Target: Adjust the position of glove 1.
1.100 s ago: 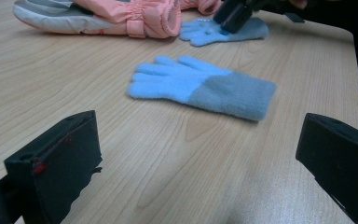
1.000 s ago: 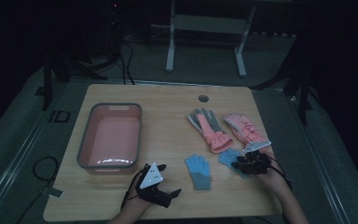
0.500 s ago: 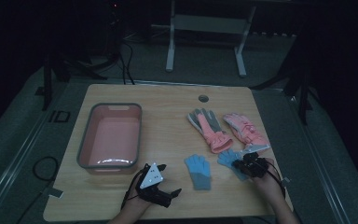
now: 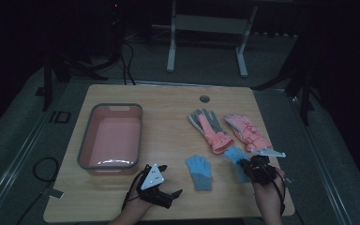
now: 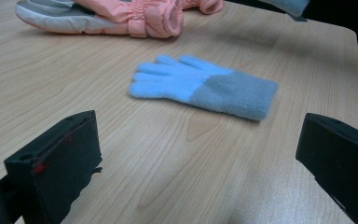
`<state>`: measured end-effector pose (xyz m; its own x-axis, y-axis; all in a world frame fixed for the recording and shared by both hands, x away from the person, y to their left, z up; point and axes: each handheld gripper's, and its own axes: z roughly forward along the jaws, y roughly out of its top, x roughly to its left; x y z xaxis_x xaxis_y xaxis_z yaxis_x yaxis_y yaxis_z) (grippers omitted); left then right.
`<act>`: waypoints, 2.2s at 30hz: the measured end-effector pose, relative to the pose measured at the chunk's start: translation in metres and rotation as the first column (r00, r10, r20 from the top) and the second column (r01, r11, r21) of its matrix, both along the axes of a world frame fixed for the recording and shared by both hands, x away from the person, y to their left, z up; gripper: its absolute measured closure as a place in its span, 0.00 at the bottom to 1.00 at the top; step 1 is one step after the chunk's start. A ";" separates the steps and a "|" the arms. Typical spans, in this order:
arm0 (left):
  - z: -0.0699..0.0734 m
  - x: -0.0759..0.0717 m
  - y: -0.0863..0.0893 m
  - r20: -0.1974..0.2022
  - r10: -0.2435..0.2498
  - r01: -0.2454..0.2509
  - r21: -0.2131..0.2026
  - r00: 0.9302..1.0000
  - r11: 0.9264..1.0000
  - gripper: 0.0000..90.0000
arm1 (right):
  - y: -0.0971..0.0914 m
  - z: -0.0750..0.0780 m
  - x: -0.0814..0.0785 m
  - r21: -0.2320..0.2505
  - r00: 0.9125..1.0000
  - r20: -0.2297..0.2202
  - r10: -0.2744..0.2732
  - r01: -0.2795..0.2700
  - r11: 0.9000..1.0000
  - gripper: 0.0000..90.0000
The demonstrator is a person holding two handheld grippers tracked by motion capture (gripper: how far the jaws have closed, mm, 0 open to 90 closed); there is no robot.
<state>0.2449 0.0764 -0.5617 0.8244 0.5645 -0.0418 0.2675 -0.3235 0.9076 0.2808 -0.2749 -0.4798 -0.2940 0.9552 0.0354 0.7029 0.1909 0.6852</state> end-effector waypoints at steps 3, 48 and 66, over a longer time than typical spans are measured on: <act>0.000 0.000 0.000 0.002 -0.001 0.001 0.001 1.000 1.000 0.00 | 0.000 -0.001 -0.003 0.020 0.999 0.006 -0.039 0.039 0.999 0.96; 0.000 0.000 -0.001 -0.004 0.001 -0.001 0.004 1.000 1.000 0.00 | -0.035 -0.044 0.020 -0.119 0.849 -0.151 0.507 -0.525 0.843 0.69; 0.000 0.000 -0.001 0.000 0.000 0.000 0.007 1.000 1.000 0.00 | -0.024 -0.032 0.011 -0.066 0.938 -0.043 0.344 -0.346 0.936 0.95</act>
<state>0.2449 0.0758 -0.5616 0.8245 0.5646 -0.0378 0.2673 -0.3297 0.9055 0.2917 -0.2987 -0.5120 -0.6056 0.7957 -0.0151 0.6056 0.4730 0.6399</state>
